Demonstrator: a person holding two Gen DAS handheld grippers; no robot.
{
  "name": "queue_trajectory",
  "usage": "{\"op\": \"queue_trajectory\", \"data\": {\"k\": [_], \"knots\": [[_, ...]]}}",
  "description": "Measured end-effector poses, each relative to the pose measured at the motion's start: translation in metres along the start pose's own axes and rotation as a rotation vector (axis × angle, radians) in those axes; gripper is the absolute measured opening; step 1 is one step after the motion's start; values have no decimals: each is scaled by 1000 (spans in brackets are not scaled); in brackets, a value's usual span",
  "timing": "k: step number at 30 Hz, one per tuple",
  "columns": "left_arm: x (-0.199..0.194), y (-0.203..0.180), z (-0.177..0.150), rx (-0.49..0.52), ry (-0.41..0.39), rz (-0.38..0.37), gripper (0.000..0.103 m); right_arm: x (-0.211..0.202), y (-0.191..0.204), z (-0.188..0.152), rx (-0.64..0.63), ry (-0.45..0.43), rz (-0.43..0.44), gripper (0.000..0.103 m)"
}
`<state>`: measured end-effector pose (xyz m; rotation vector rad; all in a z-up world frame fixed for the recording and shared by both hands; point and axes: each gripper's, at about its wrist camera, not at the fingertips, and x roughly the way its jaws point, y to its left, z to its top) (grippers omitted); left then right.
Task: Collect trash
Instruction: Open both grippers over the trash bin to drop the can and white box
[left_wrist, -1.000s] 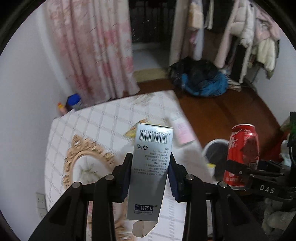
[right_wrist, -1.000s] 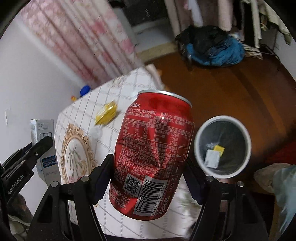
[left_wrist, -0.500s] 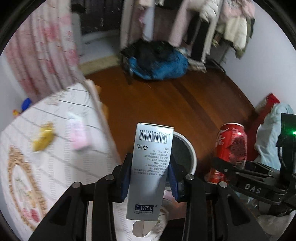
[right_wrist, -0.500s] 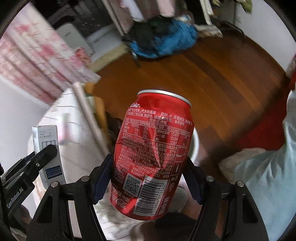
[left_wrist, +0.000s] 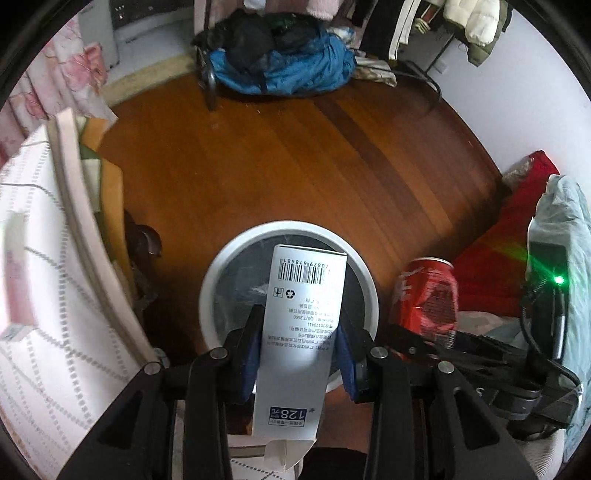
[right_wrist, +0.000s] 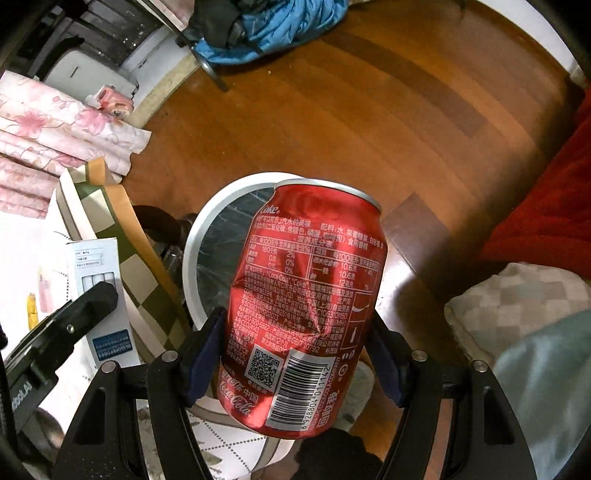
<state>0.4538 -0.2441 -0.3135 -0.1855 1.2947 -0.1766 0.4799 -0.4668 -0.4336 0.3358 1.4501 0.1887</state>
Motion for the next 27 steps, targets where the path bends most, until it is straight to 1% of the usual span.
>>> {"op": "queue_trajectory", "data": {"k": [3, 4, 6, 7, 8, 9, 10, 11, 12, 13, 14, 16, 20, 27], "knots": [[8, 1, 2, -11, 20, -13, 34, 17, 0, 4, -1, 23, 22, 75], [10, 2, 1, -16, 29, -6, 34, 24, 1, 7, -2, 35, 33, 75], [11, 4, 0, -23, 38, 4, 34, 32, 0, 10, -6, 49, 27, 76], [11, 5, 0, -21, 37, 8, 36, 35, 0, 10, -9, 58, 14, 87], [10, 5, -1, -20, 37, 18, 44, 37, 0, 9, -8, 62, 5, 100], [9, 6, -3, -20, 38, 19, 51, 38, 0, 8, -8, 63, 4, 101], [9, 4, -2, -19, 35, 22, 61, 38, 0, 8, -9, 64, -7, 101], [11, 5, -1, -20, 32, 29, 64, 38, 0, 7, -9, 62, -19, 101], [10, 5, -1, -21, 27, 39, 65, 37, 1, 6, -7, 59, -27, 101], [9, 5, -1, -22, 29, 45, 68, 35, 1, 5, -4, 55, -35, 101], [10, 7, -2, -20, 30, 54, 84, 33, 1, 4, -3, 51, -47, 101], [7, 6, -4, -9, 22, 76, 102, 27, 0, 1, -3, 39, -64, 101], [-2, 8, -8, -9, 10, 94, 102, 11, 2, -5, -16, 22, -93, 101], [-25, 4, -16, 3, -39, 135, 102, -21, 11, -16, -47, -27, -126, 101]]}}
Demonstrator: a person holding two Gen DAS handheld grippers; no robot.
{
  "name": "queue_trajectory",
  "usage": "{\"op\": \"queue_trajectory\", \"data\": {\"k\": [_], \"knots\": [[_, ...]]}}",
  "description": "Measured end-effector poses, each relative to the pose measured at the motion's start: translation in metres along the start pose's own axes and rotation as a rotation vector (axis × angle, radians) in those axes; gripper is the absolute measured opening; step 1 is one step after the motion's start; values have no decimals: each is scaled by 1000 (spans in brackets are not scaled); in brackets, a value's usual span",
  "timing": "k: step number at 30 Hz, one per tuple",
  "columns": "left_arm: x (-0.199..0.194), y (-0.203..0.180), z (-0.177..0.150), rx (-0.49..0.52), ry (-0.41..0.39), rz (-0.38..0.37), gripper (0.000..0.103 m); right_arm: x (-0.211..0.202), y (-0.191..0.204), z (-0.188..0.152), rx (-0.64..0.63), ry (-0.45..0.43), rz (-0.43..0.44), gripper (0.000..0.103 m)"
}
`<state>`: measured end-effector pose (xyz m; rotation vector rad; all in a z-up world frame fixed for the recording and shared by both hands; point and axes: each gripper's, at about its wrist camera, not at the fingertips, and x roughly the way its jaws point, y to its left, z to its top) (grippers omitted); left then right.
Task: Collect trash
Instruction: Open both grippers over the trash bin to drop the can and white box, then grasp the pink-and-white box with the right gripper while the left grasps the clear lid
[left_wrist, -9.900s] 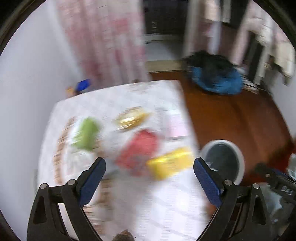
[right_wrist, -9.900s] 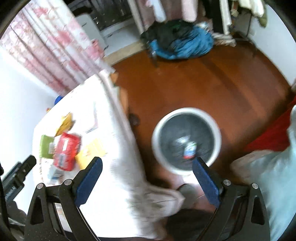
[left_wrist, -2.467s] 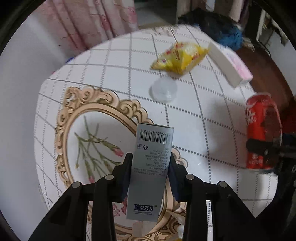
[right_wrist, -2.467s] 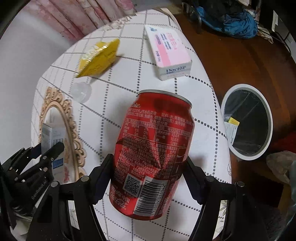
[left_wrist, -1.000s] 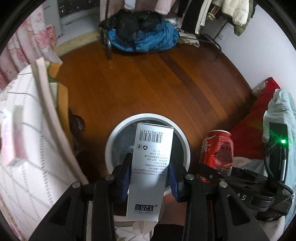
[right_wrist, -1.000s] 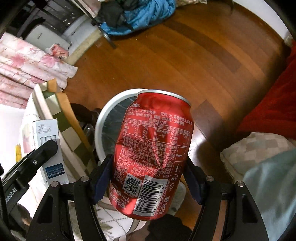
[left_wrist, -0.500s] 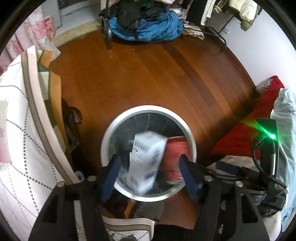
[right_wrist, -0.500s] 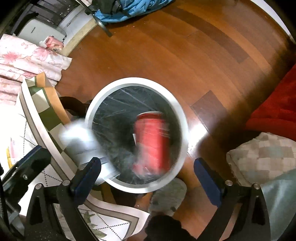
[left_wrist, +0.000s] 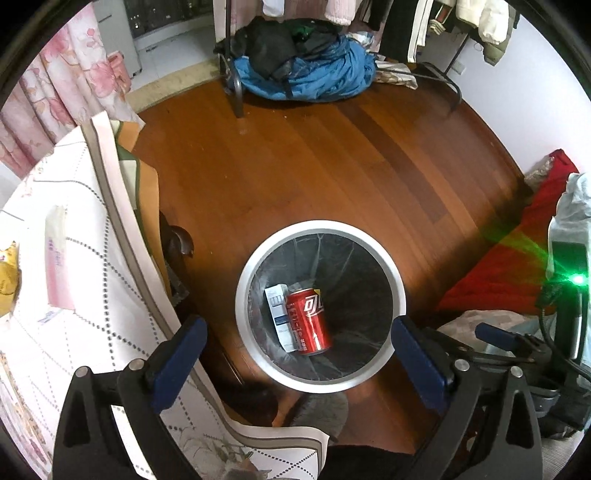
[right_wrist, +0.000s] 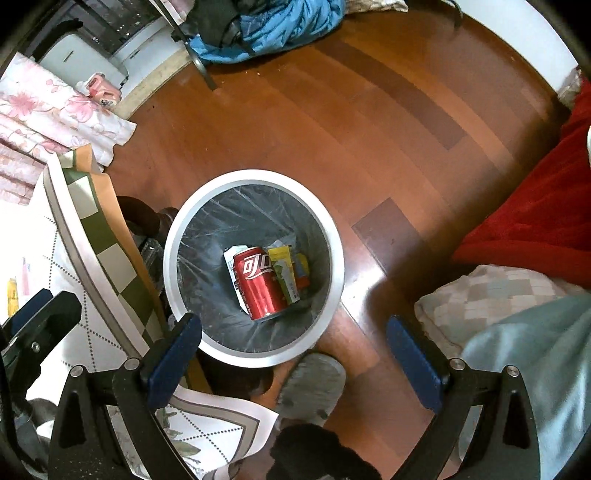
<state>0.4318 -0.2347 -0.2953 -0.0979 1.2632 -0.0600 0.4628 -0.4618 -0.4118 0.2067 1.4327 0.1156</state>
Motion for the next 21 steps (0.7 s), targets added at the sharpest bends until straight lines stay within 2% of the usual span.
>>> {"op": "queue_trajectory", "data": {"k": [12, 21], "knots": [[-63, -3, -4, 11, -100, 36, 102, -86, 15, -21, -34, -123, -3, 101], [-141, 19, -12, -16, -218, 62, 103, -173, 44, -41, -37, -245, 75, 102]]}}
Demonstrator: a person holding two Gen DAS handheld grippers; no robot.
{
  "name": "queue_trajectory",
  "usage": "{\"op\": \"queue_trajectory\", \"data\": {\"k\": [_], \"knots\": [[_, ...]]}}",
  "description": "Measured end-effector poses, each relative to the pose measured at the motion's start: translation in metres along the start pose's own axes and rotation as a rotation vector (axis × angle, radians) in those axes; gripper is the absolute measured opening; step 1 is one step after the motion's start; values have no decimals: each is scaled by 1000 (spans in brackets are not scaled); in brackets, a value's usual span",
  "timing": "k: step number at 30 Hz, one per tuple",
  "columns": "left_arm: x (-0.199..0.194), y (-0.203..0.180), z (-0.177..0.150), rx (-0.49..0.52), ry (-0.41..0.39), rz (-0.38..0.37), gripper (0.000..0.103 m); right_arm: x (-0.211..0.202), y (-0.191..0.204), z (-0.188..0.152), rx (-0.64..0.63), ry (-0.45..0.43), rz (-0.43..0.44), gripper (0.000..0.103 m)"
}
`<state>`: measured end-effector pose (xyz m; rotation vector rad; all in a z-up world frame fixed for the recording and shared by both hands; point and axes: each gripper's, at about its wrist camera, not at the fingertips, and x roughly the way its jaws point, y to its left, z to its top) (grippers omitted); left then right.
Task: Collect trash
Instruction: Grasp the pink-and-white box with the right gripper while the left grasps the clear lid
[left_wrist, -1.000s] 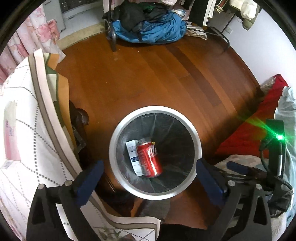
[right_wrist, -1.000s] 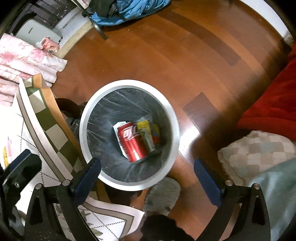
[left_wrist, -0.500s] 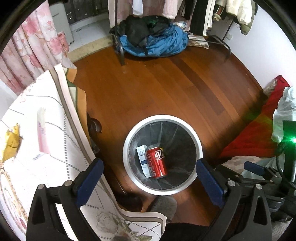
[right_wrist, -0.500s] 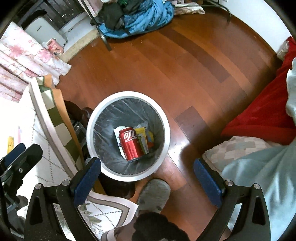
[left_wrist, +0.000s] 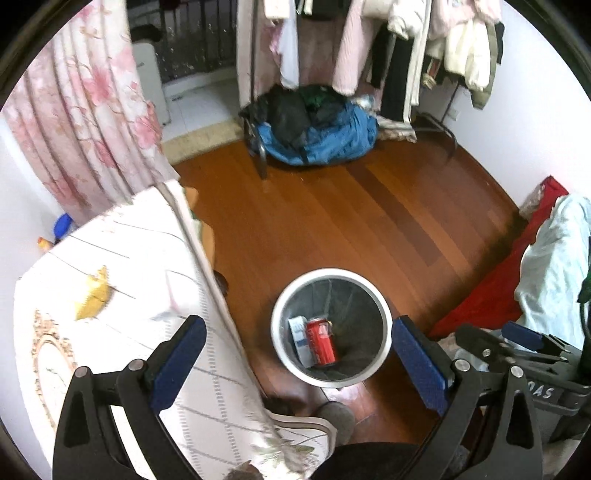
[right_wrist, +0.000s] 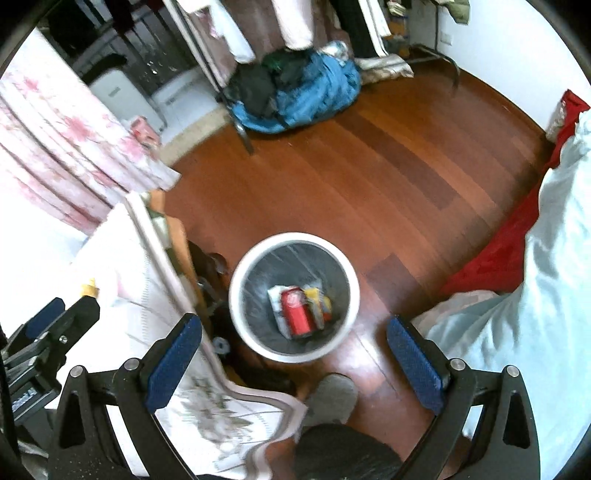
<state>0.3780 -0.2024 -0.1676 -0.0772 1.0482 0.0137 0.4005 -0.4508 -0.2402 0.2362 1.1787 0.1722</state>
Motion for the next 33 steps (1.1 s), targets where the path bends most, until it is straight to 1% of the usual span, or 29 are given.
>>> {"op": "queue_trajectory", "data": {"k": [2, 4, 6, 7, 8, 10, 11, 13, 15, 17, 20, 22, 23, 24, 26, 28, 29, 31, 33], "knots": [[-14, 16, 3, -12, -28, 26, 102, -12, 21, 4, -16, -20, 29, 102], [-28, 48, 5, -32, -56, 74, 103, -18, 49, 7, -45, -30, 53, 102], [-36, 79, 1, -59, -67, 129, 103, -15, 79, 10, -80, -25, 72, 102], [-38, 103, -2, -82, -68, 166, 103, -9, 99, 11, -101, -15, 81, 102], [-38, 117, -6, -97, -67, 187, 103, -2, 116, 11, -120, -4, 88, 102], [-35, 171, -14, -176, -41, 259, 103, 18, 157, 10, -166, 28, 102, 102], [-33, 185, -20, -202, -32, 271, 103, 31, 178, 8, -192, 47, 111, 102], [-24, 237, -37, -300, 5, 305, 102, 60, 216, 5, -240, 87, 117, 102], [-13, 270, -52, -359, 32, 320, 102, 96, 255, -1, -299, 133, 102, 102], [1, 300, -69, -397, 72, 348, 102, 125, 281, -5, -335, 167, 89, 101], [23, 326, -84, -438, 122, 346, 102, 171, 312, -9, -372, 211, 61, 101], [36, 337, -92, -455, 143, 320, 102, 194, 328, -10, -392, 227, 43, 101], [40, 339, -92, -458, 150, 311, 102, 203, 331, -9, -399, 233, 37, 99], [47, 341, -94, -459, 159, 285, 102, 211, 336, -9, -406, 241, 37, 94], [55, 337, -94, -454, 170, 249, 102, 222, 344, -10, -416, 253, 37, 69], [70, 332, -93, -438, 183, 207, 102, 229, 349, -12, -426, 265, 33, 60], [73, 329, -93, -432, 187, 199, 102, 230, 350, -12, -431, 266, 28, 57], [84, 323, -91, -414, 194, 168, 102, 231, 352, -14, -446, 254, 19, 57], [90, 319, -89, -396, 190, 157, 101, 231, 353, -15, -457, 252, 10, 56]]}}
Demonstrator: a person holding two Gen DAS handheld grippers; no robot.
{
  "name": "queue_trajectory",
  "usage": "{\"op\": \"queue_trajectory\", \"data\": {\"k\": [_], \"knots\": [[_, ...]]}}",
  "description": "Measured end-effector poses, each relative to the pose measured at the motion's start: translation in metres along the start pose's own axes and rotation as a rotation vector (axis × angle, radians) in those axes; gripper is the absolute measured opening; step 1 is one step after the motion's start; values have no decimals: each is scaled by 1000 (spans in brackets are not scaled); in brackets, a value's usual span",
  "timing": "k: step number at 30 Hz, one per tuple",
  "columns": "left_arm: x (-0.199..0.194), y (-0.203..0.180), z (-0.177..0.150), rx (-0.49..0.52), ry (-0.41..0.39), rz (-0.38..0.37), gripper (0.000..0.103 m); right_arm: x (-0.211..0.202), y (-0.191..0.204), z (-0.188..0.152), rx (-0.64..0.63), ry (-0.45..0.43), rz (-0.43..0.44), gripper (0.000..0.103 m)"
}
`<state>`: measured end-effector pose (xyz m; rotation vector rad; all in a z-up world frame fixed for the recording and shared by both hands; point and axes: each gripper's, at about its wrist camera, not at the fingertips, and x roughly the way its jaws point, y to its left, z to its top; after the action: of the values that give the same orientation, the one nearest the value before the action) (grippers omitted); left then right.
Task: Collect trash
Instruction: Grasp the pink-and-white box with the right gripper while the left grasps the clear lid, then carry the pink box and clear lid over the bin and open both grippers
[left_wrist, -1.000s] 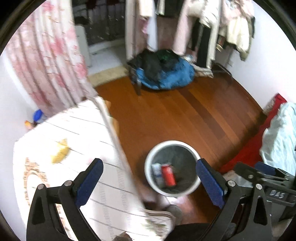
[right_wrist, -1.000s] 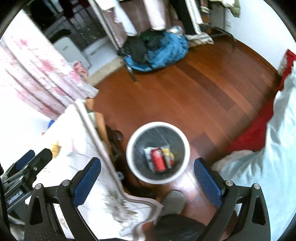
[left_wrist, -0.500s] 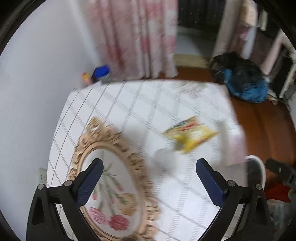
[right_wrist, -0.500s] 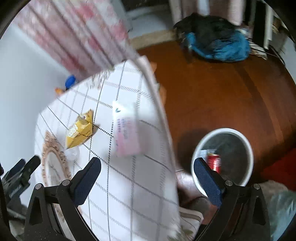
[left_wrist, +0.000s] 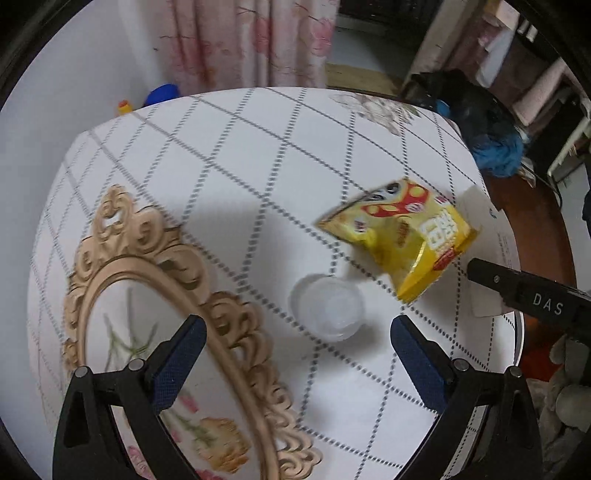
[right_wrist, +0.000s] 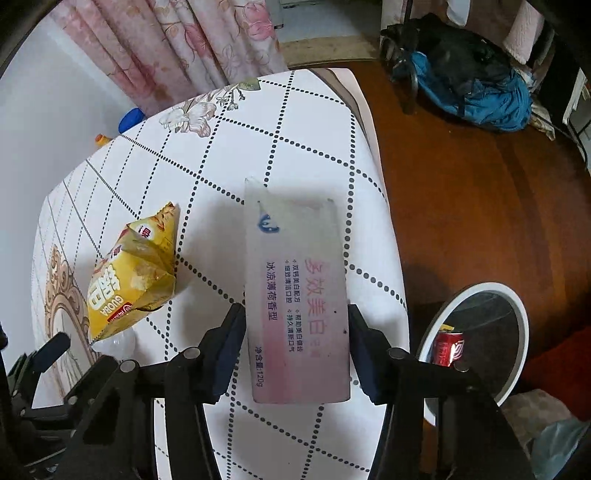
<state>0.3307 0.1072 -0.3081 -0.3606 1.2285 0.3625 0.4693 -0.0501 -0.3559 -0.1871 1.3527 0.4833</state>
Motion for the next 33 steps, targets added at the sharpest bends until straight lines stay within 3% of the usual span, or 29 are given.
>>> {"op": "queue_trajectory", "data": {"k": [3, 5, 9, 23, 33], "knots": [[2, -7, 5, 31, -15, 0, 97, 0, 1, -1, -6, 0, -8, 54], [2, -9, 3, 39, -9, 1, 60, -1, 2, -1, -8, -1, -17, 51], [5, -8, 1, 41, -5, -11, 39, -3, 1, 2, -12, -5, -23, 50], [-13, -7, -3, 64, -79, 49, 37, -11, 7, -8, -32, -15, -13, 49], [-60, -2, -23, 49, -152, 80, 37, -58, 17, -42, -43, -78, 29, 49]]}}
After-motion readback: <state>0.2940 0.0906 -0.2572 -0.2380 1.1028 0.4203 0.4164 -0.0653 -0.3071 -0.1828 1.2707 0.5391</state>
